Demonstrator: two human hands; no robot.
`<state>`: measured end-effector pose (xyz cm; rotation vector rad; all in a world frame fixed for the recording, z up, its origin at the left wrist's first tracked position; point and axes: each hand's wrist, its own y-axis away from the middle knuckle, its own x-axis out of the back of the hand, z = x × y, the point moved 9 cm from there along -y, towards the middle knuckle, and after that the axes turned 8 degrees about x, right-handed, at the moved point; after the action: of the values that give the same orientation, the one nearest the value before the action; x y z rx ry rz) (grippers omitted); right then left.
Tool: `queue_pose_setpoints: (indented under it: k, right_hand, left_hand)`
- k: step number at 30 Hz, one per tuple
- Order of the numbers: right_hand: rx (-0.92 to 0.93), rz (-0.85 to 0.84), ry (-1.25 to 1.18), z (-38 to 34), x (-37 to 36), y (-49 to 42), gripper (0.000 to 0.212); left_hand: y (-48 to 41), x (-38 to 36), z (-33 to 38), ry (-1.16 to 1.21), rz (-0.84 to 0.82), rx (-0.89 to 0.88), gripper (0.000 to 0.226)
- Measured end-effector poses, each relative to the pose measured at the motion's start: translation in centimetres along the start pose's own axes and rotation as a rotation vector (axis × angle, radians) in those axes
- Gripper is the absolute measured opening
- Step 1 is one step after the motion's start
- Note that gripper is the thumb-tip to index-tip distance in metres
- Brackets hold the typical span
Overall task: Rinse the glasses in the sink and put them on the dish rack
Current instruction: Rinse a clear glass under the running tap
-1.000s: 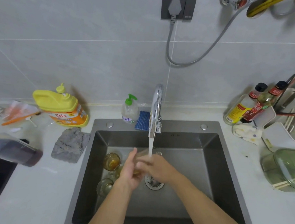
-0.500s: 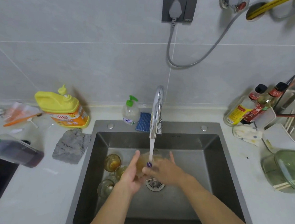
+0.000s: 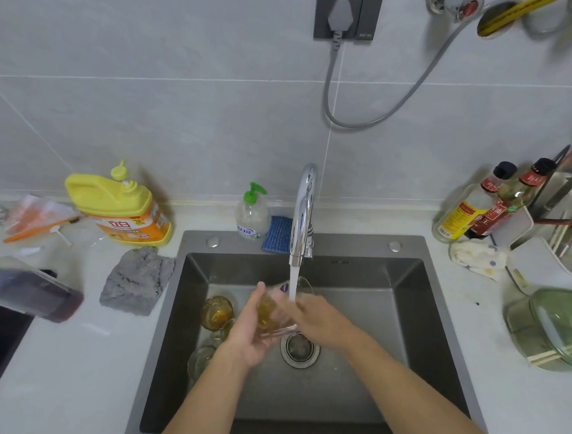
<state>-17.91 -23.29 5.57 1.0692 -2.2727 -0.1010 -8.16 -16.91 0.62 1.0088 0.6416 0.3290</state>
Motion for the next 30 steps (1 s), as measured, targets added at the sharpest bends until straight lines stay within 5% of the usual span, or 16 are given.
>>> queue_pose_setpoints:
  k: [3, 6, 9, 12, 15, 19, 22, 25, 30]
  right_hand:
    - [0.047, -0.059, 0.304, 0.4, 0.4, 0.7, 0.085]
    - [-0.077, 0.096, -0.018, 1.0, 0.3, 0.3, 0.063]
    - [-0.209, 0.288, -0.301, 1.8, 1.2, 0.1, 0.062]
    - [-0.266, 0.257, -0.513, 2.1, 0.7, 0.3, 0.066]
    - [-0.114, 0.136, -0.344, 1.6, 0.3, 0.8, 0.081]
    - [0.06, 0.11, 0.02, 1.1, -0.2, 0.9, 0.044]
    - [-0.005, 0.278, -0.377, 2.3, -1.4, 0.7, 0.018]
    - [-0.072, 0.416, -0.517, 3.4, -2.0, 0.8, 0.013]
    - [-0.102, 0.401, -0.472, 3.4, -1.0, 0.4, 0.021]
  left_hand:
    - [-0.3, 0.6, -0.2, 0.043, 0.014, 0.059, 0.053]
    - [-0.3, 0.3, -0.4, 0.099, -0.014, 0.065, 0.052]
    - [-0.6, -0.1, -0.7, 0.285, -0.076, 0.058, 0.049]
    - [-0.6, -0.6, -0.7, 0.334, -0.118, 0.037, 0.054]
    - [-1.1, 0.0, -0.7, 0.299, -0.058, 0.043, 0.06]
    - [-1.4, 0.9, -0.5, 0.24, 0.041, 0.042, 0.055]
    - [-1.0, 1.2, 0.3, 0.161, 0.126, -0.049, 0.054]
    - [-1.0, 2.0, 1.2, 0.093, 0.184, -0.11, 0.056]
    - [-0.4, 1.0, 0.3, 0.097, 0.116, -0.073, 0.064]
